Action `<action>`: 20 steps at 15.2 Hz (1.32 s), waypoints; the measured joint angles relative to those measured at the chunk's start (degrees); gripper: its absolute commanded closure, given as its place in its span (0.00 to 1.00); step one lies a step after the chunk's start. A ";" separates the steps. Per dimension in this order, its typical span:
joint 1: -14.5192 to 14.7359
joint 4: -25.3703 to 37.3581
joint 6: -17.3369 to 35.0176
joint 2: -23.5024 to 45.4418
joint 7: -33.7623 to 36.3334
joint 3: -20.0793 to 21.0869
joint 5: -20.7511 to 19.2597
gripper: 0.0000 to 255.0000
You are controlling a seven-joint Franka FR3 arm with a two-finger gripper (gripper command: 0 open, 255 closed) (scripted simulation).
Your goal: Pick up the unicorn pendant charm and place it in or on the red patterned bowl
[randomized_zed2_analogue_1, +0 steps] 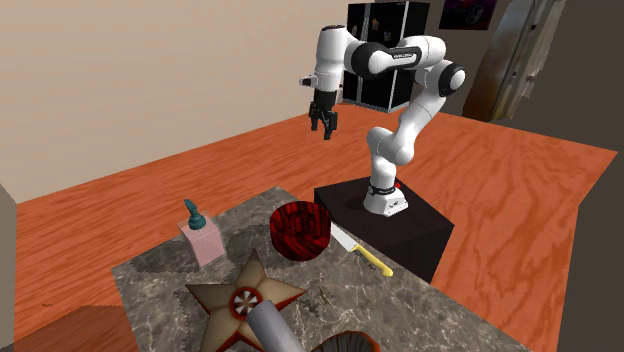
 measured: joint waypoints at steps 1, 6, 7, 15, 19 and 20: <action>0.00 0.00 0.00 0.00 0.00 0.00 0.00 0.00; -0.34 -3.16 1.51 -0.94 10.50 5.54 4.18 0.00; -0.38 -3.21 1.53 -0.87 13.22 7.00 5.30 0.00; -1.01 -4.60 6.99 3.06 35.96 20.40 14.77 0.00; -2.23 -2.56 9.91 7.27 47.21 27.04 18.29 0.00; -2.70 -2.26 10.85 8.33 49.72 28.45 18.92 0.00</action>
